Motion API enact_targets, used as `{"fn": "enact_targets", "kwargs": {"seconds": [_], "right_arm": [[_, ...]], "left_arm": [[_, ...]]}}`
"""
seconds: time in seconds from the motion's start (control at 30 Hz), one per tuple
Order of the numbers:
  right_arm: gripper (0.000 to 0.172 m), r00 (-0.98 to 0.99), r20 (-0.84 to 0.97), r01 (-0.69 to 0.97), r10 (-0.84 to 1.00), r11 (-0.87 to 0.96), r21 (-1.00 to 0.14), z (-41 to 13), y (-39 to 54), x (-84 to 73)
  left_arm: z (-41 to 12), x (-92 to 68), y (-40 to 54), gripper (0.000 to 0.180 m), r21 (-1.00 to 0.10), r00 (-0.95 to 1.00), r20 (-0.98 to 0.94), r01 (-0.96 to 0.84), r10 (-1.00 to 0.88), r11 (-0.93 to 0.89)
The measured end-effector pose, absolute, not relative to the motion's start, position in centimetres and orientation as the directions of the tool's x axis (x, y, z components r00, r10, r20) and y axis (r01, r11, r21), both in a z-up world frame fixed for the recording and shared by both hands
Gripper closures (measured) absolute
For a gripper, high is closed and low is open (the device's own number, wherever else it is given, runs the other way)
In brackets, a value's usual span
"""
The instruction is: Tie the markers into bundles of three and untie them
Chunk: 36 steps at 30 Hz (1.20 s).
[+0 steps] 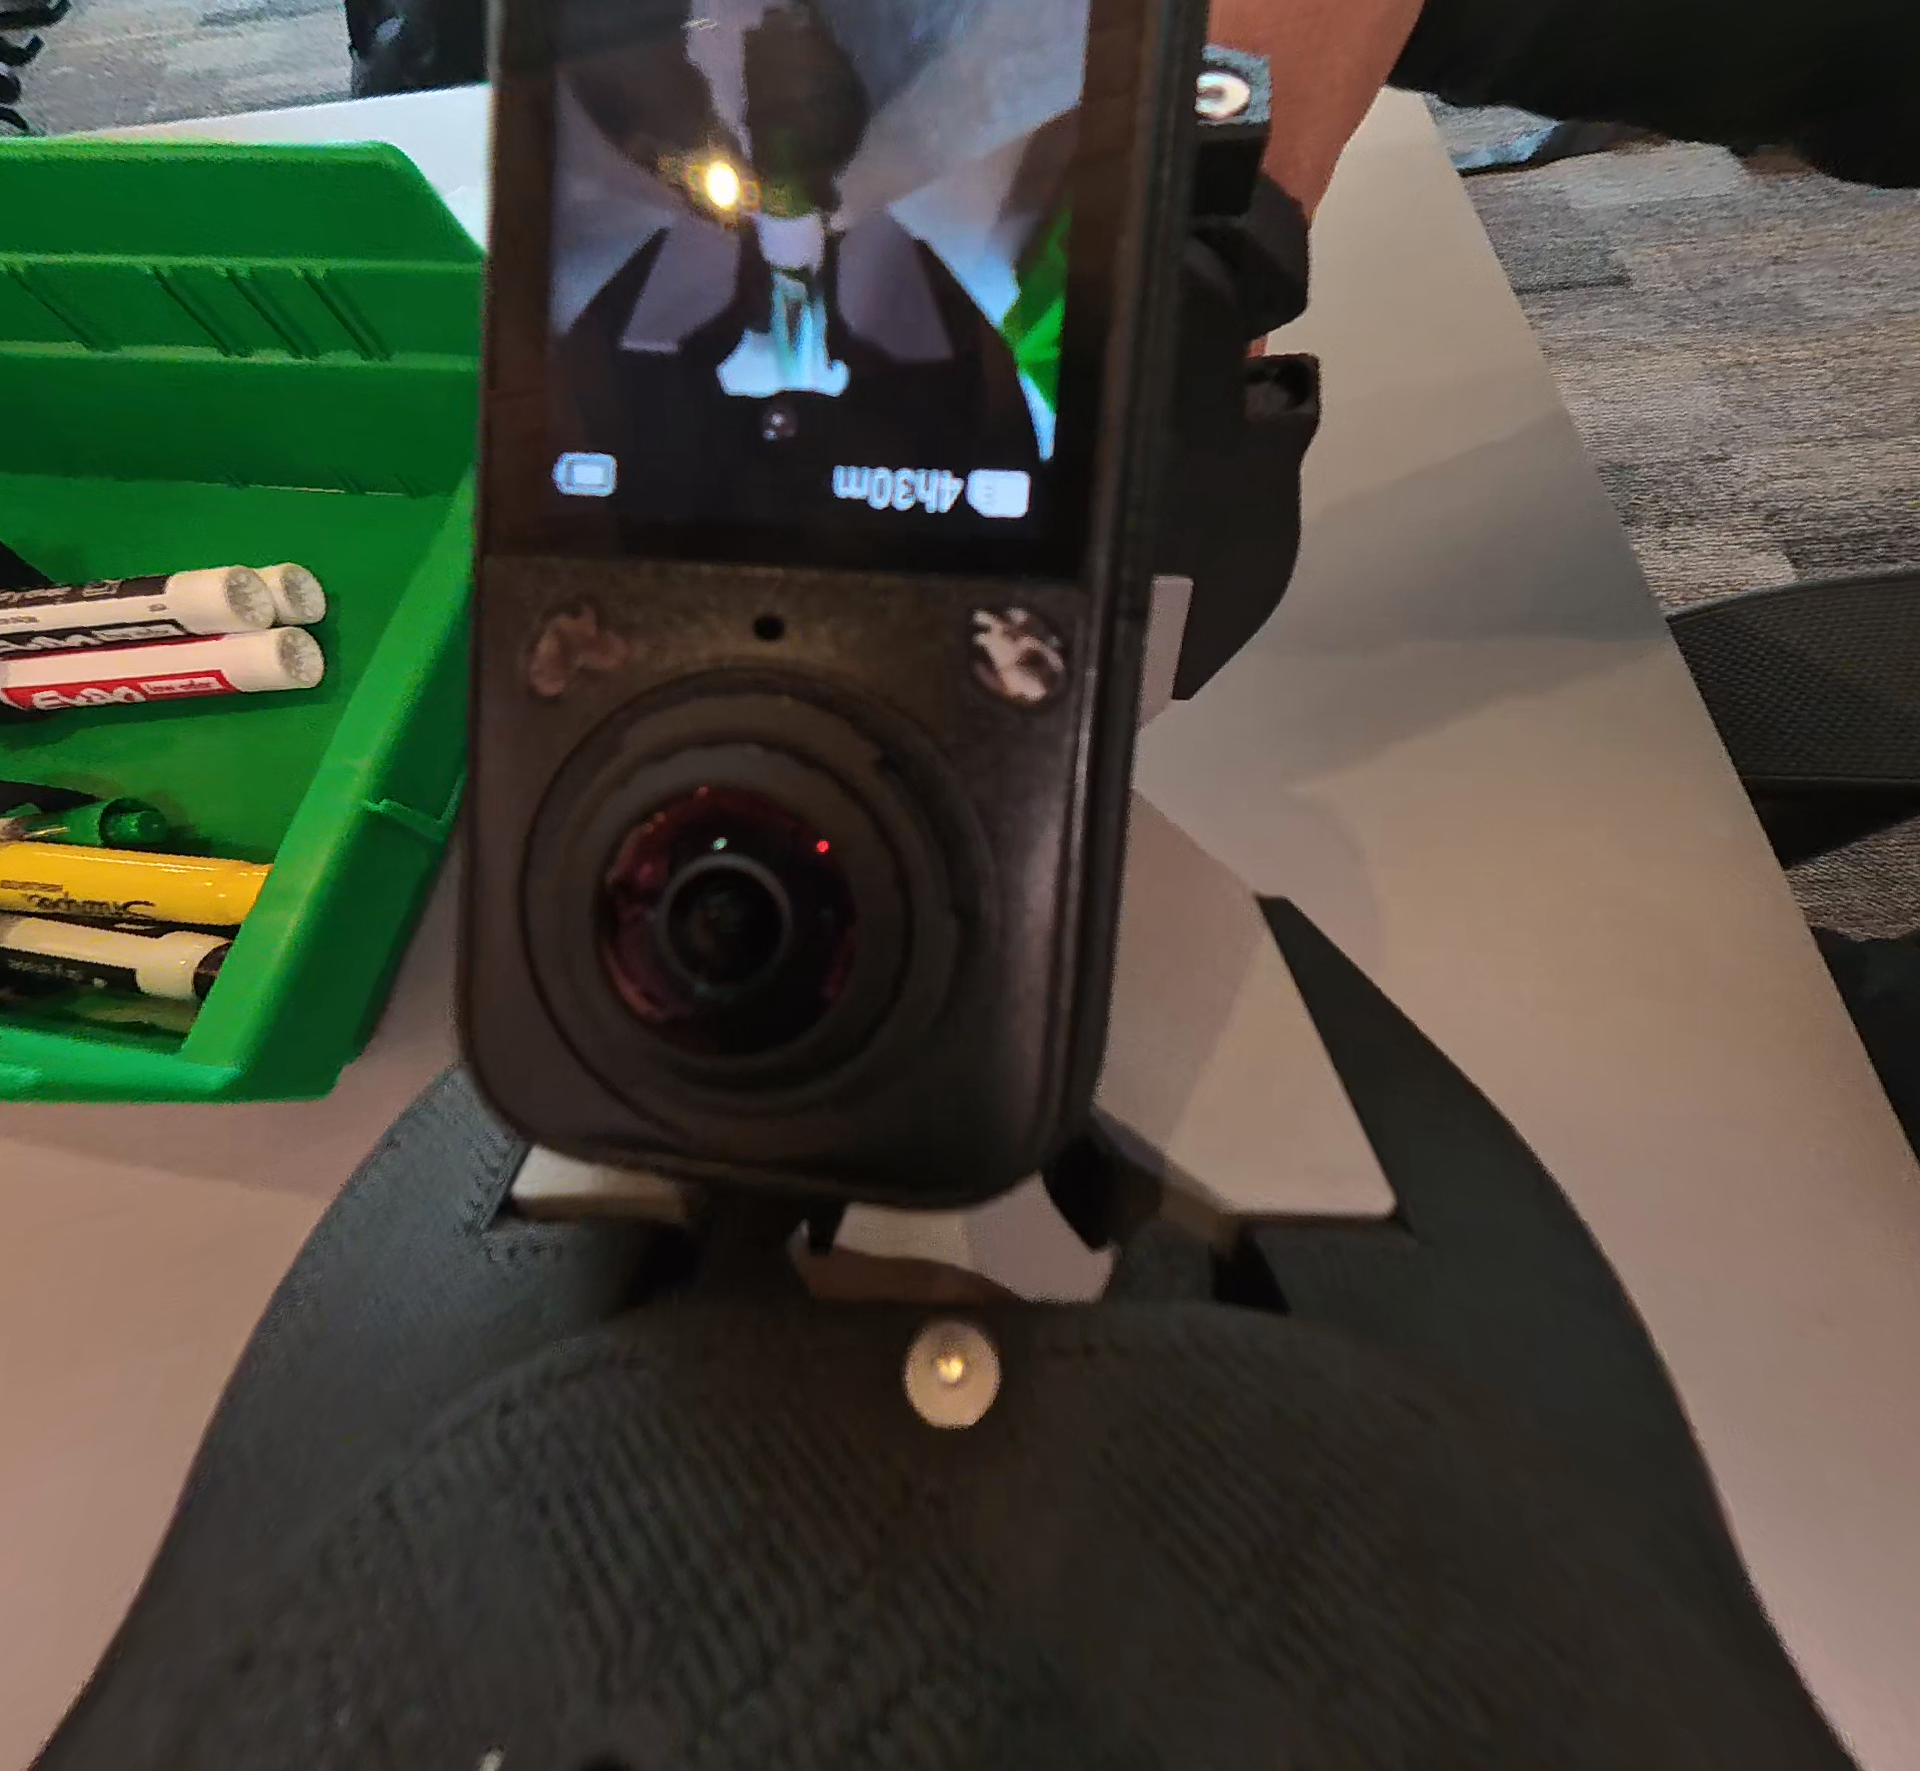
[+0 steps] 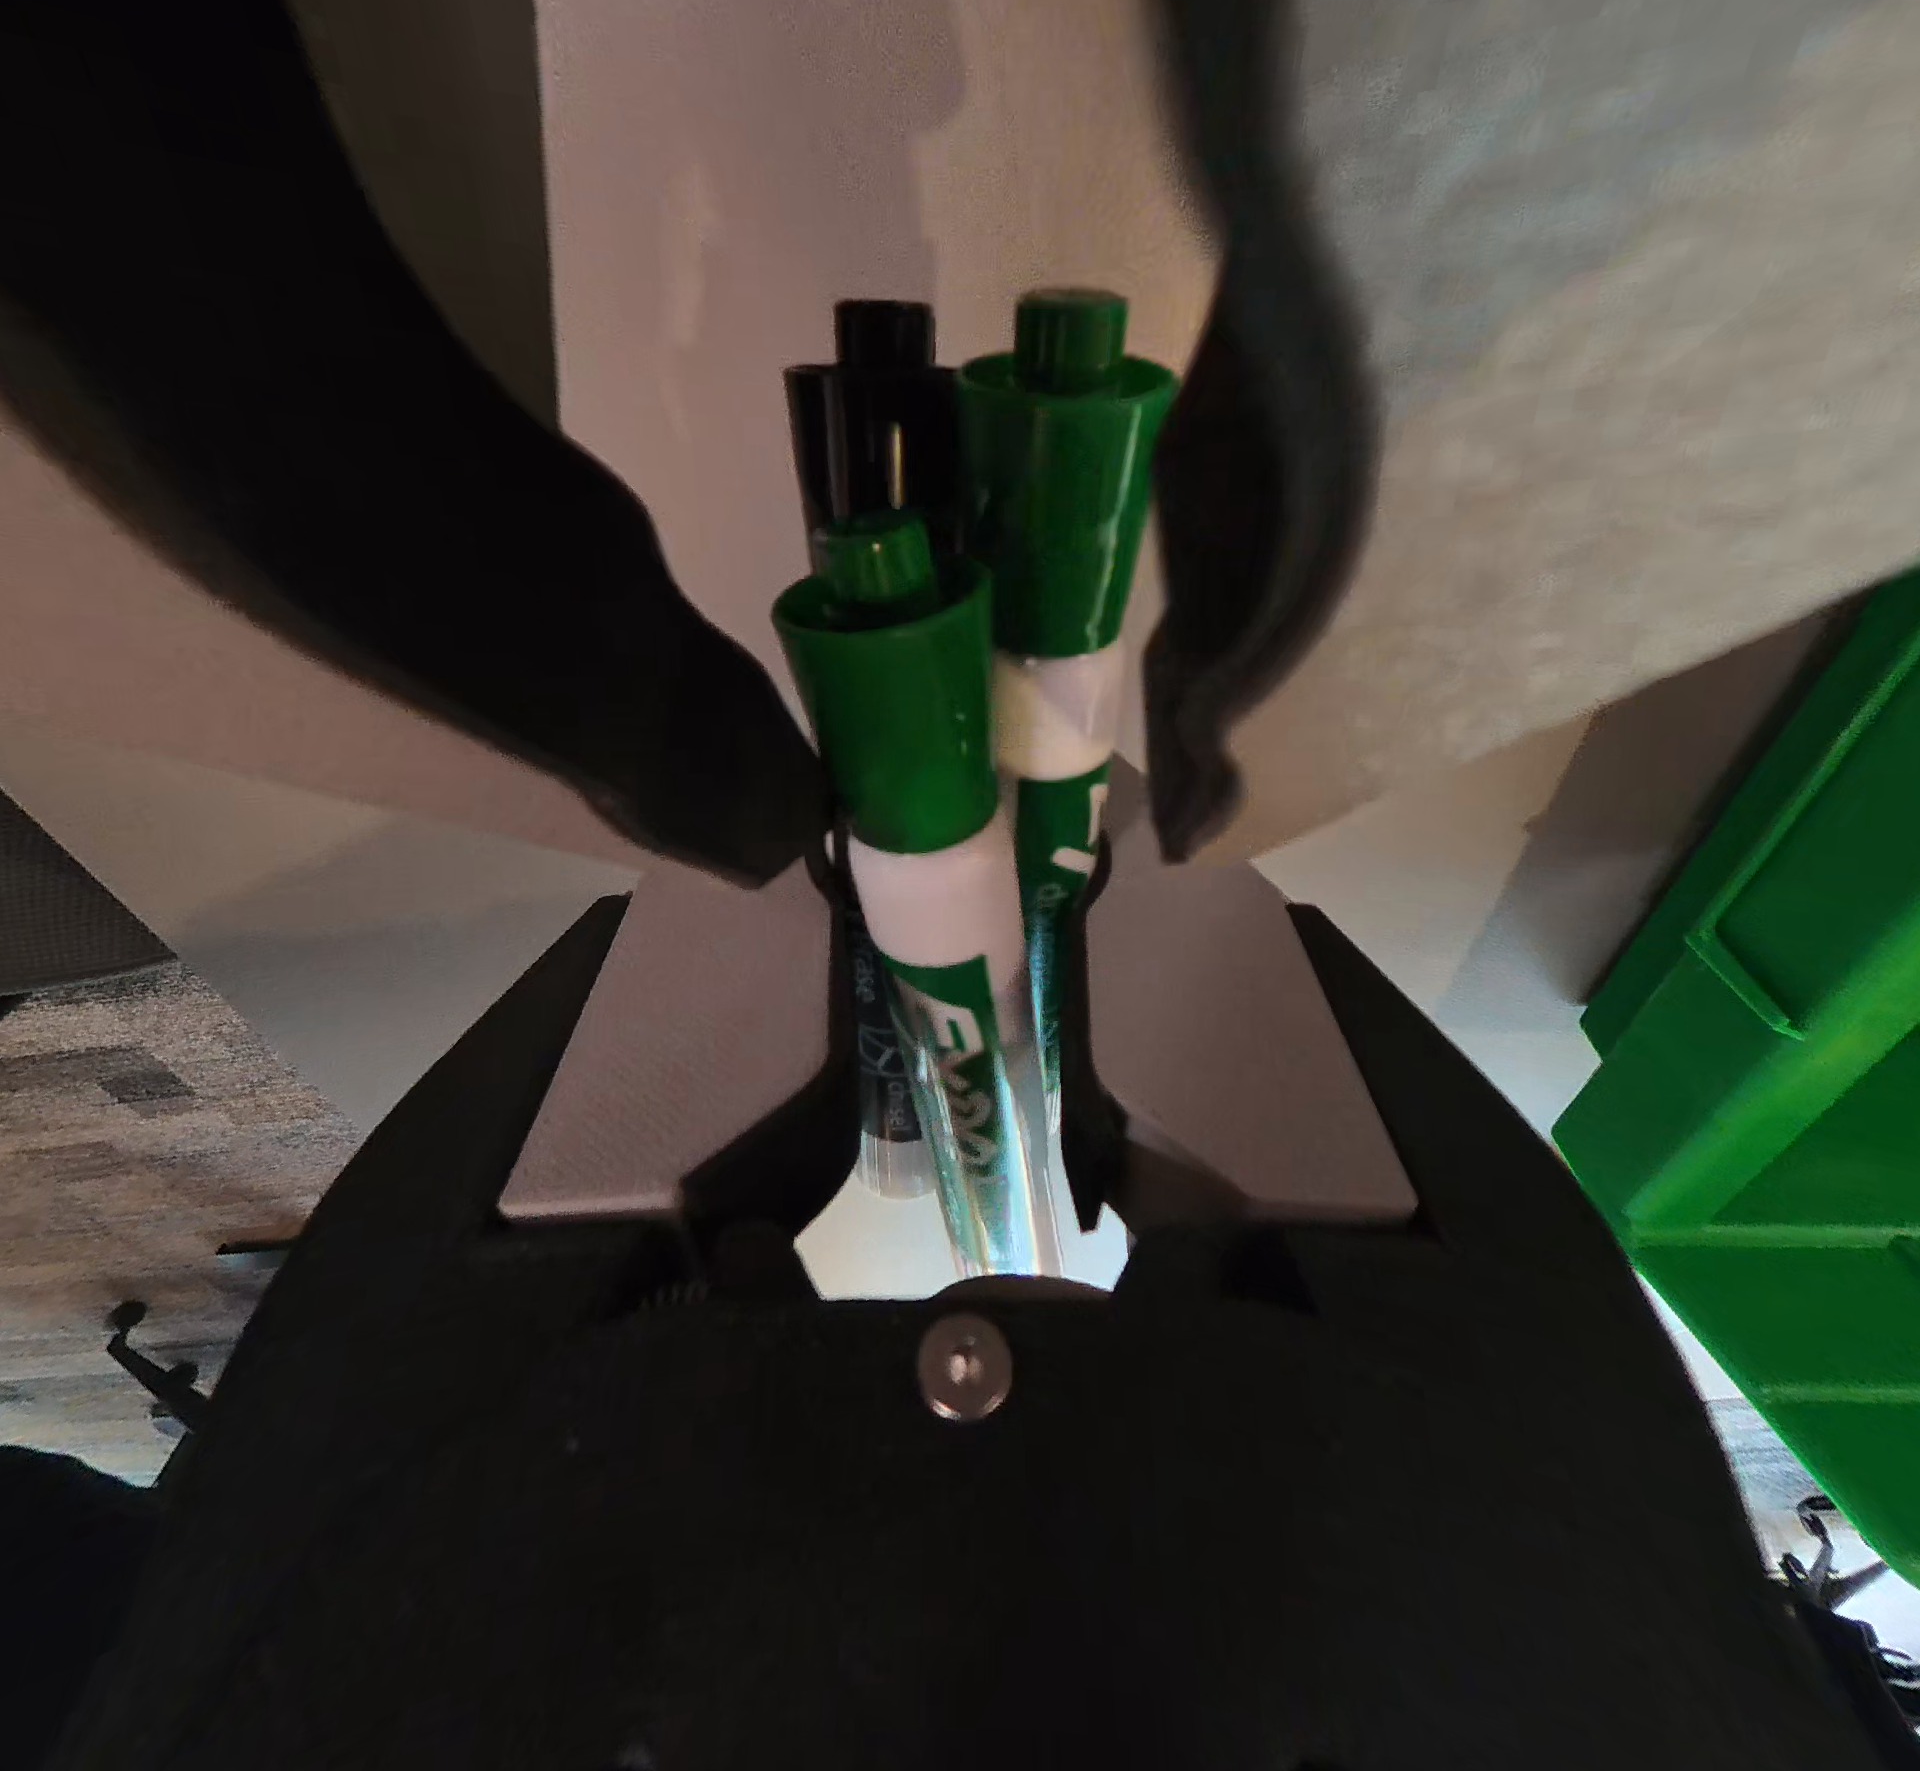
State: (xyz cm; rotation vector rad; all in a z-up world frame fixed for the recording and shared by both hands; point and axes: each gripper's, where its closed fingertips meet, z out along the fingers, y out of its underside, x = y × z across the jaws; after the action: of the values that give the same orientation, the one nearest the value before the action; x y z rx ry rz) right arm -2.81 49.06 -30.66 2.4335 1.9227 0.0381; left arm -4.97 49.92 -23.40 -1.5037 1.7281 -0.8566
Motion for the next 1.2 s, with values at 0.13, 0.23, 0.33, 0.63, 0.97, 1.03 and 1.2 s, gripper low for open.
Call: {"fn": "enact_targets", "kwargs": {"seconds": [0.13, 0.23, 0.33, 0.63, 0.97, 1.03, 1.2], "right_arm": [[0.135, 0.235, -0.008, 0.971, 0.972, -0.235, 0.036, -30.6, 49.1, -2.8], [0.135, 0.236, -0.005, 0.971, 0.972, -0.236, 0.036, -30.6, 49.1, -2.8], [0.135, 0.24, -0.004, 0.97, 0.971, -0.24, 0.031, -30.6, 49.1, -2.8], [0.135, 0.241, 0.004, 0.969, 0.97, -0.241, 0.048, -30.6, 49.0, -2.8], [0.135, 0.237, 0.001, 0.969, 0.971, -0.237, 0.066, -30.6, 49.0, -2.8], [0.135, 0.239, -0.004, 0.969, 0.971, -0.238, 0.07, -30.6, 49.0, -2.8], [0.135, 0.241, -0.015, 0.968, 0.97, -0.239, 0.08, -30.6, 49.0, -2.8]], "left_arm": [[-22.7, -5.1, 50.0, 0.098, -0.851, -0.098, -0.037, -0.519, -0.995, 0.083], [-22.6, -5.4, 49.8, 0.144, -0.847, -0.114, -0.034, -0.524, -0.993, 0.089], [-22.0, -6.1, 50.2, 0.143, -0.847, -0.118, -0.037, -0.523, -0.992, 0.093], [-21.2, -12.0, 53.5, 0.113, -0.81, -0.086, -0.023, -0.583, -0.996, 0.069], [-28.3, -19.8, 56.5, 0.079, -0.624, -0.013, -0.086, -0.779, -0.996, 0.064], [-28.1, -19.9, 56.7, 0.078, -0.666, 0.017, -0.051, -0.746, -0.999, 0.022], [-29.4, -19.6, 56.9, 0.076, -0.675, 0.049, -0.015, -0.737, -0.999, -0.026]]}}
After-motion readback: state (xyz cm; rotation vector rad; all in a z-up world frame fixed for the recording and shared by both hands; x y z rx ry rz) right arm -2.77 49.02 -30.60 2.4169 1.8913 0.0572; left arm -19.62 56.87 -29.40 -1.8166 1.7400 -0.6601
